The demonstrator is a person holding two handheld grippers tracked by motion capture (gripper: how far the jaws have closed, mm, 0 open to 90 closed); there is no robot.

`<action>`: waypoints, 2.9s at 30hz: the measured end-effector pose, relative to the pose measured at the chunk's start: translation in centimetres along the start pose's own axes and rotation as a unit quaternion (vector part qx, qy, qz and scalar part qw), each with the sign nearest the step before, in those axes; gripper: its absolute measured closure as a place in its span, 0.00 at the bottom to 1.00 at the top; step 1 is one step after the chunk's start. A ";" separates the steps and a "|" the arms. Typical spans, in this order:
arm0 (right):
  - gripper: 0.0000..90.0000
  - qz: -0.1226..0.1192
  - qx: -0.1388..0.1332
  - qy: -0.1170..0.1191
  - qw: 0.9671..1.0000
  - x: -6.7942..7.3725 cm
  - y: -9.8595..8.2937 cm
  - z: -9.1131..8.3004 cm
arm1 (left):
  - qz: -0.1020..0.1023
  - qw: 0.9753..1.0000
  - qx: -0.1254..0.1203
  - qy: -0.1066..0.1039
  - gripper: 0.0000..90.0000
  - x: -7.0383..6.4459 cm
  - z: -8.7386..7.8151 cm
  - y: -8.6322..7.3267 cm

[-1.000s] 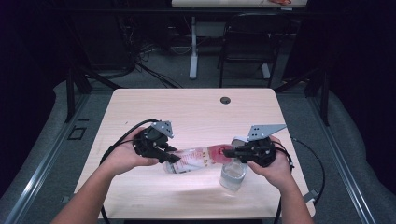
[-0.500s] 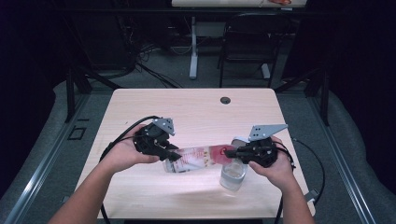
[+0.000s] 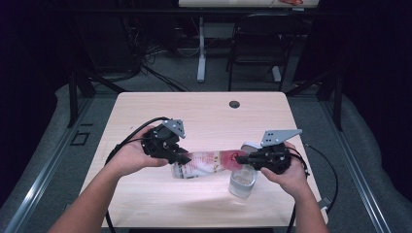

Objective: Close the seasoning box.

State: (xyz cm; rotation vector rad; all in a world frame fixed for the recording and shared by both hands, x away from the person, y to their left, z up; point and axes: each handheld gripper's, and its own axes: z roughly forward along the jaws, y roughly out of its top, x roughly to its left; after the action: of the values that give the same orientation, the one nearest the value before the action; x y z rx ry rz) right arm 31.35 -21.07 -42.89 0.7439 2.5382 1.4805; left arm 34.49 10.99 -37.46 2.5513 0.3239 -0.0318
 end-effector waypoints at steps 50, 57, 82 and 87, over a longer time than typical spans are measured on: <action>0.99 0.033 0.005 -0.011 0.999 -0.6 -0.8 -1.1 | 0.019 1.000 0.001 0.002 0.95 -0.2 -0.6 3.2; 0.99 0.028 0.006 -0.012 1.000 -0.2 -1.2 -1.5 | 0.026 1.000 -0.004 0.001 0.95 -0.5 -0.8 3.7; 0.98 0.038 -0.009 -0.012 0.999 -0.4 -2.0 -2.5 | 0.038 0.999 -0.013 -0.006 0.96 -0.7 -0.9 5.4; 0.98 0.038 -0.008 -0.012 0.999 -0.4 -2.1 -2.7 | 0.038 0.999 -0.013 -0.009 0.96 -0.7 -0.9 5.7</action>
State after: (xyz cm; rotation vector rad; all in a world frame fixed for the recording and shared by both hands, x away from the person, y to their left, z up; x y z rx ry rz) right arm 30.09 -24.24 -43.33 0.8585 2.5035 1.5030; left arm 35.08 6.68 -33.59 2.5332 0.2200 -0.0221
